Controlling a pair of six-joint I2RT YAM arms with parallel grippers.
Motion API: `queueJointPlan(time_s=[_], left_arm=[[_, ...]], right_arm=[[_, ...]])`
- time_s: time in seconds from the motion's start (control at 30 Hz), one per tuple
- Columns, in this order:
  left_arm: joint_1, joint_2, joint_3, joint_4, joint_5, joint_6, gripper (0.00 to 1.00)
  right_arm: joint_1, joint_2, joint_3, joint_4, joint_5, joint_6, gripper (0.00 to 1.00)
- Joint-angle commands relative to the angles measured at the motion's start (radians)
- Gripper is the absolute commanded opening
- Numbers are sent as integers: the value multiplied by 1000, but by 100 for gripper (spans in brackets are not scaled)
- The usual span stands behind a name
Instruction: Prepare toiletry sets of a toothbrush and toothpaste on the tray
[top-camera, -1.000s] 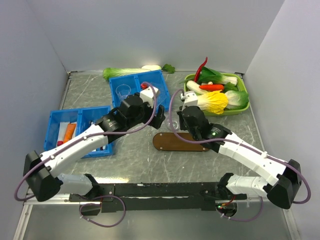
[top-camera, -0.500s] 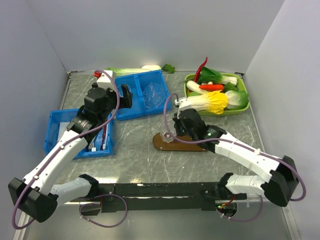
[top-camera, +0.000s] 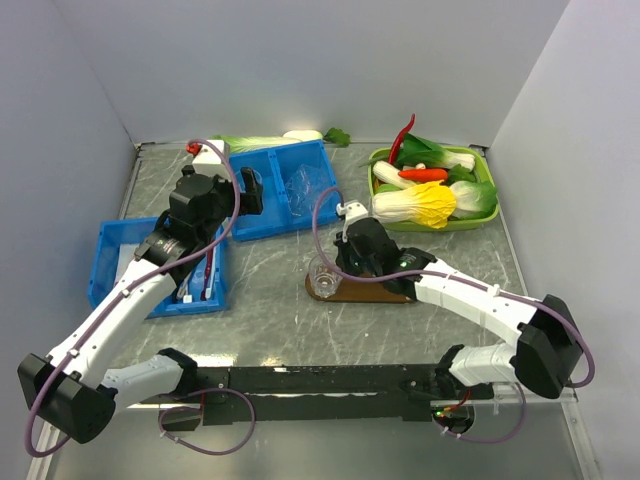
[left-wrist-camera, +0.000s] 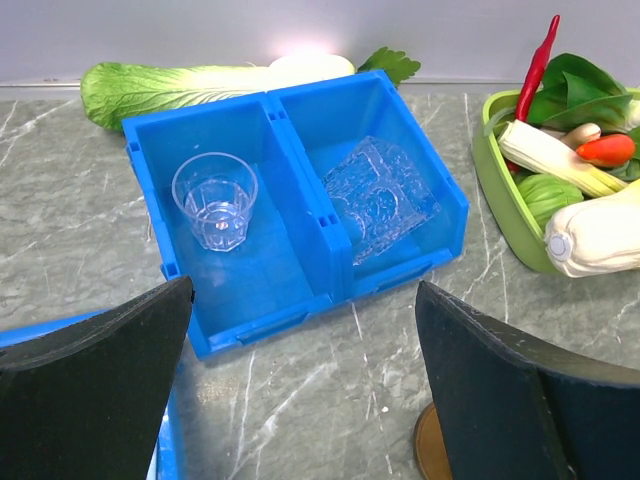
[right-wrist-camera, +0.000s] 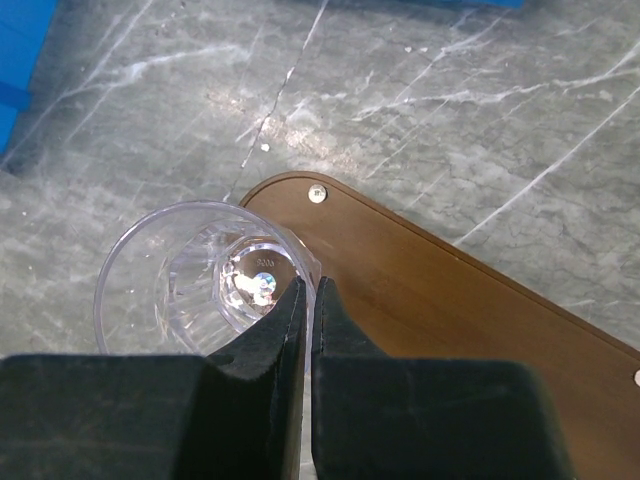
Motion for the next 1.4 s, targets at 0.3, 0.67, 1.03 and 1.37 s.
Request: queueJointPlan(time_s=[0.3, 0.67, 1.03, 1.37], left_arm=[[-3, 12, -1, 33, -3, 13, 96], [-3, 17, 7, 24, -5, 5, 97], [-4, 17, 8, 21, 9, 2, 97], [-4, 23, 16, 13, 9, -3, 96]], right_arm=[[8, 45, 21, 45, 29, 21, 0], [13, 67, 39, 35, 41, 26, 0], [14, 82, 37, 53, 70, 35, 0], [23, 110, 48, 49, 83, 34, 0]])
